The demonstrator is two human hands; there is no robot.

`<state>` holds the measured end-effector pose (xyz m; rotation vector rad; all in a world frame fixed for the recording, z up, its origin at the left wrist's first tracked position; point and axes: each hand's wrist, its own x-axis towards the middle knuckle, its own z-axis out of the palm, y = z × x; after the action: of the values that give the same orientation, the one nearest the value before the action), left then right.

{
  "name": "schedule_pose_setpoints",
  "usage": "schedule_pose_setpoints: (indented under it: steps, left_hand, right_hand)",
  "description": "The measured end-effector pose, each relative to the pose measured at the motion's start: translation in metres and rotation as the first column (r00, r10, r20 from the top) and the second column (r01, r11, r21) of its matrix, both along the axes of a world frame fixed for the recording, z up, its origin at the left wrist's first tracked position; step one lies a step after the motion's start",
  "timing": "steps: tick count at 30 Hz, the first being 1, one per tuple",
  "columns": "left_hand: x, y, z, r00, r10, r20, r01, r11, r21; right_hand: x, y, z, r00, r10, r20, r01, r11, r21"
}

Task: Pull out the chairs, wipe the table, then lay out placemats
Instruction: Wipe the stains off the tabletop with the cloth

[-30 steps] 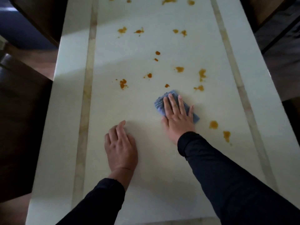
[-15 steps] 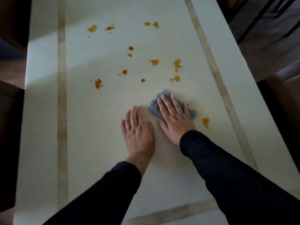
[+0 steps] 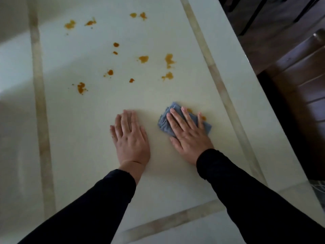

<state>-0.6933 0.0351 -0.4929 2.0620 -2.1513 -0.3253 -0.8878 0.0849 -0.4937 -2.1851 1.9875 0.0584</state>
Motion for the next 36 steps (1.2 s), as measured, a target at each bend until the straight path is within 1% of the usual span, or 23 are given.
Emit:
schedule_pose_setpoints:
  steps: [3,4,7,9,12,14,16,19,21,23,24,25,26,28,30,32,33,34,36]
  left_hand:
    - [-0.008,0.0,-0.001,0.997,-0.078,0.015,0.077,0.997,0.02]
    - [-0.014,0.0,0.0,0.997,-0.08,0.01,0.08,0.996,0.033]
    - [-0.04,0.012,0.001,0.999,0.014,-0.051,-0.01,0.998,0.07]
    - [-0.049,0.021,-0.001,0.995,0.055,-0.085,-0.05,0.997,0.057]
    - [-0.049,0.024,-0.008,0.996,0.044,-0.076,-0.044,0.999,0.013]
    - [-0.049,0.023,-0.009,0.997,0.047,-0.06,-0.047,0.999,-0.001]
    - [-0.05,0.024,-0.009,0.997,0.058,-0.056,-0.058,0.998,-0.006]
    - [-0.051,0.025,-0.008,0.997,0.066,-0.051,-0.066,0.998,-0.003]
    - [-0.051,0.025,-0.007,0.996,0.072,-0.052,-0.073,0.997,-0.003]
    - [-0.052,0.025,-0.006,0.995,0.075,-0.058,-0.075,0.997,0.002]
    - [-0.052,0.026,-0.006,0.995,0.075,-0.059,-0.075,0.997,0.004]
    - [-0.051,0.026,-0.007,0.996,0.069,-0.055,-0.069,0.998,0.002]
    - [-0.051,0.026,-0.007,0.997,0.063,-0.05,-0.063,0.998,-0.001]
    - [-0.051,0.026,-0.008,0.997,0.056,-0.043,-0.056,0.998,-0.002]
    - [-0.05,0.025,-0.008,0.998,0.056,-0.042,-0.056,0.998,0.0]
    - [-0.051,0.025,-0.007,0.997,0.061,-0.046,-0.061,0.998,-0.003]
    - [-0.051,0.025,-0.007,0.997,0.067,-0.05,-0.067,0.998,0.0]
    - [-0.051,0.025,-0.006,0.996,0.072,-0.052,-0.072,0.997,0.006]
    - [-0.051,0.026,-0.005,0.996,0.075,-0.046,-0.075,0.997,0.009]
  right_hand:
    - [0.008,0.01,-0.002,0.999,-0.053,0.013,0.053,0.998,-0.031]
    - [0.011,0.015,-0.001,0.998,-0.057,0.02,0.058,0.998,-0.04]
    - [0.016,0.046,0.004,0.997,-0.037,0.062,0.037,0.999,-0.002]
    - [0.016,0.079,0.008,0.999,0.021,0.05,-0.022,1.0,0.021]
    - [0.001,0.104,0.013,0.985,0.173,0.03,-0.174,0.984,0.027]
    - [-0.015,0.091,0.009,0.966,0.258,0.023,-0.258,0.966,0.019]
    - [-0.032,0.064,0.003,0.96,0.278,-0.02,-0.278,0.961,0.008]
    - [-0.059,0.008,-0.001,0.98,0.185,-0.076,-0.186,0.982,-0.01]
    - [-0.067,-0.019,0.001,0.996,0.072,-0.052,-0.073,0.997,-0.004]
    - [-0.055,-0.022,0.003,0.998,-0.066,0.005,0.066,0.997,-0.026]
    - [-0.045,-0.013,0.003,0.994,-0.109,0.022,0.11,0.993,-0.041]
    - [-0.036,0.002,0.003,0.993,-0.112,0.031,0.114,0.992,-0.056]
    - [-0.027,0.019,0.003,0.997,-0.076,0.03,0.078,0.994,-0.074]
    - [-0.025,0.045,0.004,0.998,0.063,0.027,-0.061,0.996,-0.071]
    - [-0.041,0.041,0.004,0.975,0.221,0.021,-0.22,0.974,-0.049]
    - [-0.059,0.014,0.0,0.954,0.3,-0.014,-0.3,0.953,-0.031]
    - [-0.065,-0.006,-0.003,0.961,0.275,-0.023,-0.275,0.961,-0.025]
    - [-0.068,-0.026,-0.004,0.979,0.202,-0.017,-0.202,0.979,-0.015]
    - [-0.066,-0.054,-0.002,1.0,-0.002,0.006,0.002,1.0,-0.006]
